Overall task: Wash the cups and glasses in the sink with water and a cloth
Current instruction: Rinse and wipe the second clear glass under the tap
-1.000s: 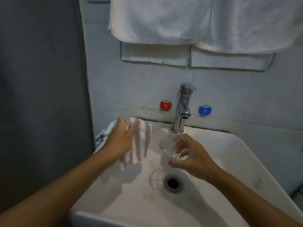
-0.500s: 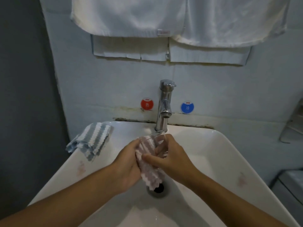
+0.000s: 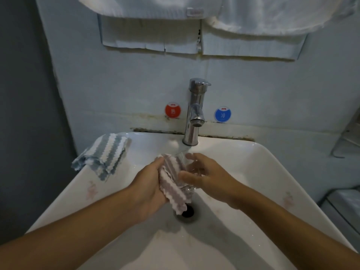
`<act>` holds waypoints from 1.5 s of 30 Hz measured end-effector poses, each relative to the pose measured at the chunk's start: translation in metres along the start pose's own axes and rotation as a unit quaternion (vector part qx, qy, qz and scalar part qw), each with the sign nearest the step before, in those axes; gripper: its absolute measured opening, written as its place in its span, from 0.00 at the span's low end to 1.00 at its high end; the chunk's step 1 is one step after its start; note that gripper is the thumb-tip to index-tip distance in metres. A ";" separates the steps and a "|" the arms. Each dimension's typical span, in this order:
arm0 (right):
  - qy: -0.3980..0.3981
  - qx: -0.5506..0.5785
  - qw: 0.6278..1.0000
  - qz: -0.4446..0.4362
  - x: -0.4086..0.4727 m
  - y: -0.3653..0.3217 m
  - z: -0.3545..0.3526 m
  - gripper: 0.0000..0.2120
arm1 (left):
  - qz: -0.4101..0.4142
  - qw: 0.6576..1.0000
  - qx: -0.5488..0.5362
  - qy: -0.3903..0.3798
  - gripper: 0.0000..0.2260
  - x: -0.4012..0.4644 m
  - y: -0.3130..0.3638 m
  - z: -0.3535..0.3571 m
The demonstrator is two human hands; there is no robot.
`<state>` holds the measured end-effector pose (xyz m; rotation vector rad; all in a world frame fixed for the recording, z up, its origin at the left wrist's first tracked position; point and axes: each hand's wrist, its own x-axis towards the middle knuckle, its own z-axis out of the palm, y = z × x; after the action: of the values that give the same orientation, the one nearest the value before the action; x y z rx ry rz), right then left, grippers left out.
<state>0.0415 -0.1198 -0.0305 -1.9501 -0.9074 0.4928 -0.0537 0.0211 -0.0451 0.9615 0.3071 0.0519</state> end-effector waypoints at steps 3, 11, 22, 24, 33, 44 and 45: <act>0.079 -0.071 0.994 -0.022 0.004 0.004 0.003 0.36 | -0.003 1.000 -0.014 0.002 0.24 0.001 -0.002 0.002; -0.037 0.002 0.999 0.015 0.005 0.004 -0.001 0.28 | -0.002 1.000 0.001 -0.005 0.26 0.002 -0.006 -0.001; 0.091 -0.118 0.989 -0.019 0.005 0.004 0.005 0.39 | 0.025 0.999 0.019 -0.008 0.23 0.003 -0.010 -0.002; 0.040 -0.111 0.993 -0.010 0.005 0.005 0.003 0.34 | 0.019 0.999 0.035 -0.012 0.24 0.002 -0.011 -0.002; 0.058 -0.040 0.997 0.016 0.006 -0.004 -0.003 0.35 | 0.036 0.998 0.042 -0.009 0.24 -0.002 -0.006 0.001; -0.038 -0.001 0.999 0.022 0.005 0.006 -0.010 0.27 | 0.025 0.999 0.040 0.013 0.22 -0.003 -0.007 0.002; -0.023 -0.008 0.999 0.020 0.006 0.007 -0.011 0.29 | 0.023 0.999 0.035 0.017 0.22 -0.003 -0.007 0.002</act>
<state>0.0553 -0.1237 -0.0308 -1.9815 -0.9050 0.5585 -0.0567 0.0149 -0.0493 1.0387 0.3211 0.0999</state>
